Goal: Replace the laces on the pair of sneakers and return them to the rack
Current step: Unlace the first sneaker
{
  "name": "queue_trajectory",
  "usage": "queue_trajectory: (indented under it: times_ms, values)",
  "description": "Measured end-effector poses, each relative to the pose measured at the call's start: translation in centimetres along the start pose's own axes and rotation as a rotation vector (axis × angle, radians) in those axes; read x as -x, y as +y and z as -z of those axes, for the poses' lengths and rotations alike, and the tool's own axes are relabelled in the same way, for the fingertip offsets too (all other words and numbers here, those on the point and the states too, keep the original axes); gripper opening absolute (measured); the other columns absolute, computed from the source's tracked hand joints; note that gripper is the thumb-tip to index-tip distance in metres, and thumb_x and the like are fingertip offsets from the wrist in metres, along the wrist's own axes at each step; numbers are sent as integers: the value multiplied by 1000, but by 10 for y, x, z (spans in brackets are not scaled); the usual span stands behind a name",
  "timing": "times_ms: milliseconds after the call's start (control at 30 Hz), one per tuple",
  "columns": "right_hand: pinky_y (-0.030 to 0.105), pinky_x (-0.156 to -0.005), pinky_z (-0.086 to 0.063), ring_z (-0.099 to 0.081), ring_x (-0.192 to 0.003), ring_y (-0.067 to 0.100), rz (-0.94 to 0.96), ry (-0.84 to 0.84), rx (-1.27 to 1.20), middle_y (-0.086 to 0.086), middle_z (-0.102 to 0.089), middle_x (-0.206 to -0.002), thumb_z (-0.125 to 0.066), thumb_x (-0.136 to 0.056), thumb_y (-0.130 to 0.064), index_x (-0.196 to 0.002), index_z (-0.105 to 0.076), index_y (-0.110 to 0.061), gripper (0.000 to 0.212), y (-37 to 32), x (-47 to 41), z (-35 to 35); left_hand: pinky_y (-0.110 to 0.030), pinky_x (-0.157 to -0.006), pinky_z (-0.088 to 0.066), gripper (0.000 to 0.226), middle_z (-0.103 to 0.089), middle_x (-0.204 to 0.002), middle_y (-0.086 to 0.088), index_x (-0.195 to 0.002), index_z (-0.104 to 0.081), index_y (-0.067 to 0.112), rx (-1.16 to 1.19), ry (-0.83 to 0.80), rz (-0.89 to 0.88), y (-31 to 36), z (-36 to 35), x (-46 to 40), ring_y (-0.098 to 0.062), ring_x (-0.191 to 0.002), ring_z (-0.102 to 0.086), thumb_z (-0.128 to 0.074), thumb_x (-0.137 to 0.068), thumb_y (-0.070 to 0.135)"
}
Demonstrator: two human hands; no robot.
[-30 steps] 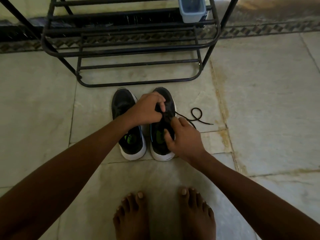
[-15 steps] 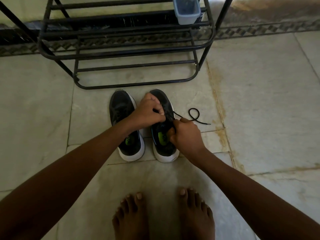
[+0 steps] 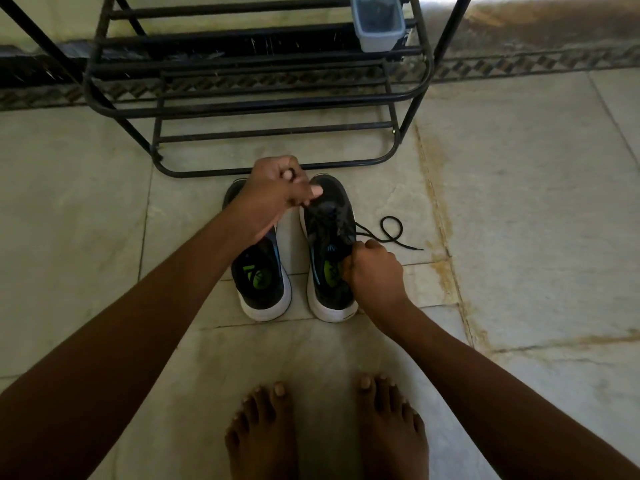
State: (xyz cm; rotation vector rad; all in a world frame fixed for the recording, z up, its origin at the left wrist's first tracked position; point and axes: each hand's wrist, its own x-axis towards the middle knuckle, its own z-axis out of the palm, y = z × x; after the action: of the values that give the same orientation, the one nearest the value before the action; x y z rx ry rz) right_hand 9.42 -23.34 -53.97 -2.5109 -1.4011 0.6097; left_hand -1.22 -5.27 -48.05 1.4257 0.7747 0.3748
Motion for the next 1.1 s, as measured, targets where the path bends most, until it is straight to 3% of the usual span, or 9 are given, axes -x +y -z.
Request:
queue_trajectory:
  times_ms: [100,233,367,500,633,767,833,967,1100]
  values:
    - [36,-68,-48,-65,-85,37,13,2,9,16,-60,-101,-57,-99,-25,-109,-62,-3,24,-5,0,0,-30,-73,-53,37,-54,-81,8,-90,-45,23,-677,-122,-48,1,-3,2,-6,-76,-56,-80,-86,13]
    - [38,-71,-50,-65,-86,34,8,-8,12,15,-60,-103,-56,-100,-26,-111,-61,-5,24,-9,0,1,-34,-95,-53,72,-55,-140,-21,-122,-25,23,-1016,-265,-83,-8,-11,1,-28,-129,-56,-85,-83,18]
    - [34,-67,-43,-65,-87,34,1,-12,31,15,-60,-103,-57,-100,-26,-111,-61,-6,23,-9,1,2,-46,-80,-59,84,-59,-117,-20,-133,-16,22,-1240,-262,-193,-16,-13,-5,-29,-94,-66,-84,-82,15]
    - [34,-66,-42,-64,-86,35,-14,-10,36,15,-59,-100,-56,-99,-25,-110,-60,-5,23,-10,1,1,-39,-63,-58,61,-64,-87,-3,-129,-31,21,-1204,-270,-282,-16,-13,-6,-18,-71,-65,-76,-88,11]
    - [33,-65,-39,-64,-84,33,-17,-6,24,13,-59,-101,-57,-99,-26,-110,-61,-6,23,-10,2,1,-42,-81,-57,15,-63,-89,0,-106,-73,15,-1016,-282,-270,-22,0,-9,-14,-87,-65,-64,-96,7]
    - [32,-65,-39,-63,-83,33,-30,-3,8,11,-56,-97,-57,-99,-27,-112,-61,-5,26,-9,1,-1,-18,-81,-45,14,-61,-90,5,-97,-78,13,-715,138,-329,-21,4,-13,-10,-89,-60,-65,-97,8]
    - [32,-65,-41,-63,-83,32,-31,-3,8,10,-54,-95,-57,-99,-28,-112,-61,-5,27,-9,0,-2,-24,-85,-51,18,-68,-92,4,-95,-75,17,-443,239,-284,-10,8,-14,-8,-91,-66,-62,-99,6]
    - [34,-63,-43,-63,-80,32,-16,7,-12,7,-51,-91,-55,-99,-30,-109,-58,-7,26,-8,0,-2,-38,-95,-58,16,-71,-98,-12,-96,-68,2,45,-185,-38,11,19,-1,-26,-98,-71,-54,-102,1]
    - [33,-60,-51,-60,-69,24,19,8,-18,4,-61,-83,-57,-94,-44,-95,-60,-15,30,5,-6,7,-38,-99,-55,10,-78,-98,-4,-95,-80,13,-595,-682,102,12,21,12,-18,-100,-73,-72,-94,19]
